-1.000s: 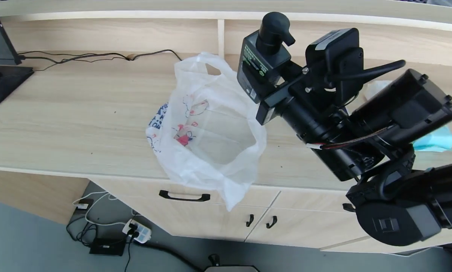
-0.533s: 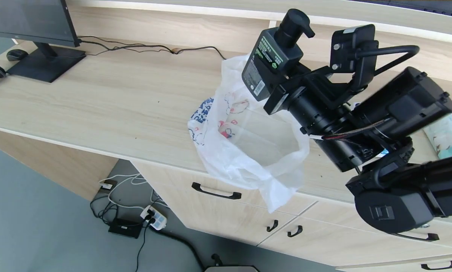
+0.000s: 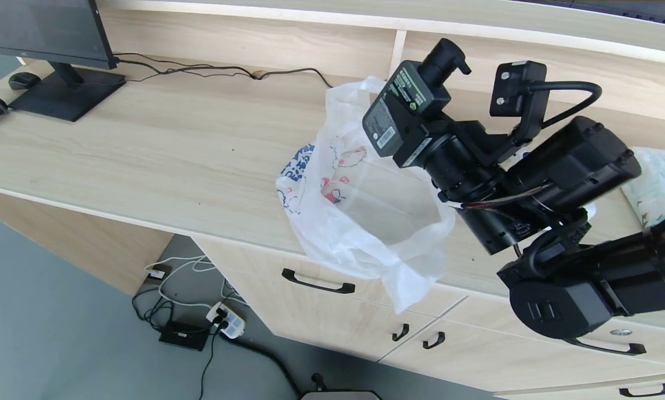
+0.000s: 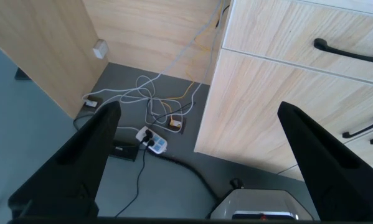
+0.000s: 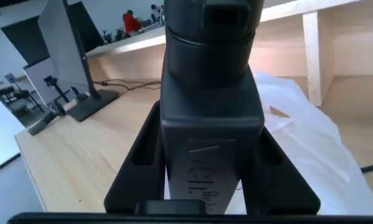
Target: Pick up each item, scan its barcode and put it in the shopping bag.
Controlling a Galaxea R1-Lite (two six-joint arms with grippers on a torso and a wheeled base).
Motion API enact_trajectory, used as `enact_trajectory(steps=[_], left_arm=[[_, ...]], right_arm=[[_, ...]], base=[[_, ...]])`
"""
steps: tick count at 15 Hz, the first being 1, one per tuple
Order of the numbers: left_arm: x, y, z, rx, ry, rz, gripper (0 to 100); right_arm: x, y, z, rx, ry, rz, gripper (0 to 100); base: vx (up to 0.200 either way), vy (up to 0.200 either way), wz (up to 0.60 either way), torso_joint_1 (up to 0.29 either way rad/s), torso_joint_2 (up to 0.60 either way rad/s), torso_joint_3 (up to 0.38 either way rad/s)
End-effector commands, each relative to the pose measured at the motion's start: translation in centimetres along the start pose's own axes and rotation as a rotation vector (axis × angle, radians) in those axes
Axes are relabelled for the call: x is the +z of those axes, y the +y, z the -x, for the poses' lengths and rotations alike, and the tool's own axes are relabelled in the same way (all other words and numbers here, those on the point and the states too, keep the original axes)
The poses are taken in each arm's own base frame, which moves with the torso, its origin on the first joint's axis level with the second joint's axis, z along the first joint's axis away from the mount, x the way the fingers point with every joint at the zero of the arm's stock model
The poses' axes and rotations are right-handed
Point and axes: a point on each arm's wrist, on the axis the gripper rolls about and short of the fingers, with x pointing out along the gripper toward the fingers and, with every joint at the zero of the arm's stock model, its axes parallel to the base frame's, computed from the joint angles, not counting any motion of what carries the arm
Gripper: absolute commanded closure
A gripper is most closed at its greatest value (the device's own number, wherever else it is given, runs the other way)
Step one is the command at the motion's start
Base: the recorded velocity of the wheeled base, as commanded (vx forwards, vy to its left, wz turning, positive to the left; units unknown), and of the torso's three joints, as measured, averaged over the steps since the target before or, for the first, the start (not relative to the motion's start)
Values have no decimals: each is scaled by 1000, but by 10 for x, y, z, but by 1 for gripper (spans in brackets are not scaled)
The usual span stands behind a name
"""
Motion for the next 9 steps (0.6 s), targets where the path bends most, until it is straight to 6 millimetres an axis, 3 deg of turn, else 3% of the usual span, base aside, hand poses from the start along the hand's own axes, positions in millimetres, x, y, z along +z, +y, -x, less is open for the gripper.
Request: enact_trajectory(steps=[1, 6, 9], left_arm=[[0, 0, 0, 0, -1, 0, 0], [0, 0, 0, 0, -1, -3, 0], [0, 0, 0, 0, -1, -3, 0]], right_arm=[[-19, 0, 16, -19, 79, -110, 100], [-33, -3, 19, -61, 115, -308, 100], [-55, 3, 19, -69, 170, -383, 100]], base=[[0, 0, 0, 0, 0, 0], [0, 0, 0, 0, 0, 0], [0, 0, 0, 0, 0, 0]])
